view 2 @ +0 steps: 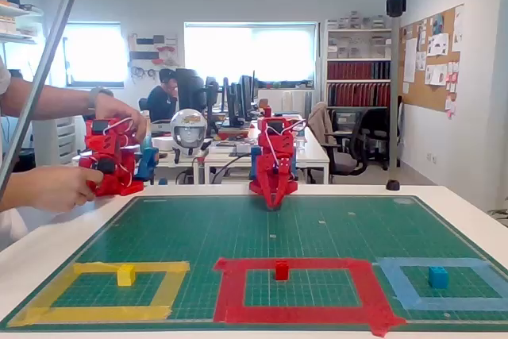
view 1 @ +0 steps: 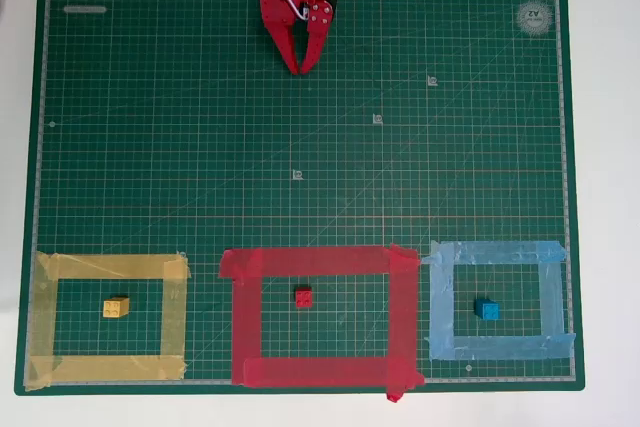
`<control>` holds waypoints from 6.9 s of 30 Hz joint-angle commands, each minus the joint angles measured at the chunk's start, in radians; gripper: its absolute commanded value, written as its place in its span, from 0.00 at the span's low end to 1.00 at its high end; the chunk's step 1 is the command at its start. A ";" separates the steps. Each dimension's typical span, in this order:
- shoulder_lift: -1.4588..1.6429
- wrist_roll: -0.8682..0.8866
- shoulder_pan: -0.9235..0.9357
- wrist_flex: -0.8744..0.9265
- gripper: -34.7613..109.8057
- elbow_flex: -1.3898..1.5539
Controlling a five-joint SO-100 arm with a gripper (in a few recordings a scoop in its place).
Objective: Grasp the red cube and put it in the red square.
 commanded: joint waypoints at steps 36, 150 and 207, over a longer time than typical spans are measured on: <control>0.130 -0.006 0.026 0.224 0.24 0.006; 0.130 -0.006 0.052 0.224 0.24 0.006; 0.130 -0.006 0.052 0.224 0.24 0.006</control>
